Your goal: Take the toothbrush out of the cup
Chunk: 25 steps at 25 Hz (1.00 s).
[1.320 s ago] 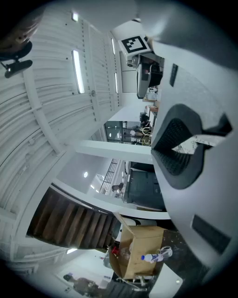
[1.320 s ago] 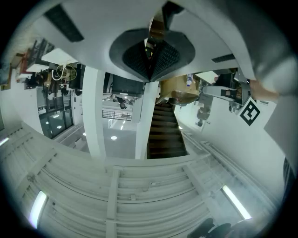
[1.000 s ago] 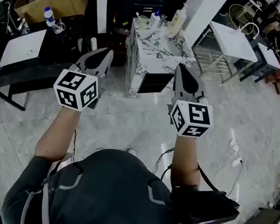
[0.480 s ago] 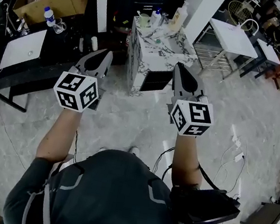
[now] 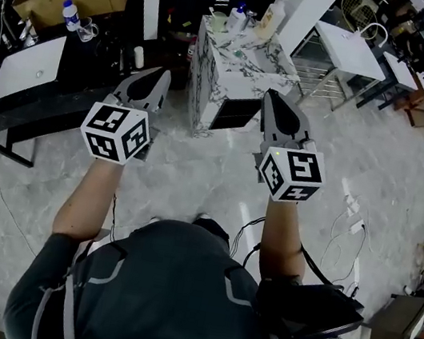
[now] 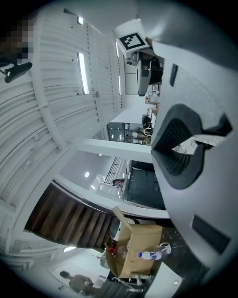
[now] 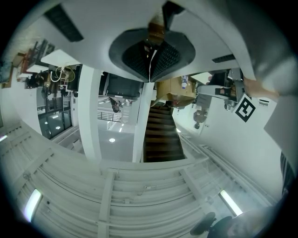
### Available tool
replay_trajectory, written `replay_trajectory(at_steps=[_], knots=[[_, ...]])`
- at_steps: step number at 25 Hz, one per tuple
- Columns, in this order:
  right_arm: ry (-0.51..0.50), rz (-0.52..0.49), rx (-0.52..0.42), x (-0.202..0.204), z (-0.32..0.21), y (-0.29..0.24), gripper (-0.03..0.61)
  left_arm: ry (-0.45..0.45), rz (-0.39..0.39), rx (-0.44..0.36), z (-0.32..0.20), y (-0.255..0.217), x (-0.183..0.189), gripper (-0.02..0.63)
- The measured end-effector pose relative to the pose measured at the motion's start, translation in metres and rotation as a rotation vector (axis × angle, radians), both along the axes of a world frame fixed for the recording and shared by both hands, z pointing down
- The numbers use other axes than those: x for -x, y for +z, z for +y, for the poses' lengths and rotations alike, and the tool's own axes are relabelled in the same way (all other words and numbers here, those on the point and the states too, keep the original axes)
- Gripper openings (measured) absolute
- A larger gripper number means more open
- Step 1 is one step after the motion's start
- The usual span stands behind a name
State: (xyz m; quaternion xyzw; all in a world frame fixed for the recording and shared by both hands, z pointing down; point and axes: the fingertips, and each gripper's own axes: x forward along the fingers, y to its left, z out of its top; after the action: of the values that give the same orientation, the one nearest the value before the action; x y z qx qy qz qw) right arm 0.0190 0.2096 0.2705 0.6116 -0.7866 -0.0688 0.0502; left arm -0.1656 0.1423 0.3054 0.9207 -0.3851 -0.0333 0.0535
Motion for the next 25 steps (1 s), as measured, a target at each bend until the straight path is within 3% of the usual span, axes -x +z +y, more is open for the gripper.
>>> replay_trajectory(at_steps=[9, 14, 20, 25], knots=[[-0.038, -0.004, 0.005, 0.009, -0.025, 0.011, 0.028, -0.002, 0.001, -0.001, -0.014, 0.008, 0.008, 0.009], [-0.069, -0.023, 0.001, -0.005, -0.067, 0.019, 0.028, -0.070, -0.012, -0.004, -0.046, 0.012, 0.007, 0.009], [-0.102, -0.027, -0.012, -0.037, -0.139, 0.016, 0.029, -0.091, -0.044, -0.008, -0.100, 0.010, -0.022, 0.009], [-0.166, -0.011, -0.009, -0.062, -0.201, 0.019, 0.029, -0.136, -0.020, -0.015, -0.157, 0.005, -0.053, 0.009]])
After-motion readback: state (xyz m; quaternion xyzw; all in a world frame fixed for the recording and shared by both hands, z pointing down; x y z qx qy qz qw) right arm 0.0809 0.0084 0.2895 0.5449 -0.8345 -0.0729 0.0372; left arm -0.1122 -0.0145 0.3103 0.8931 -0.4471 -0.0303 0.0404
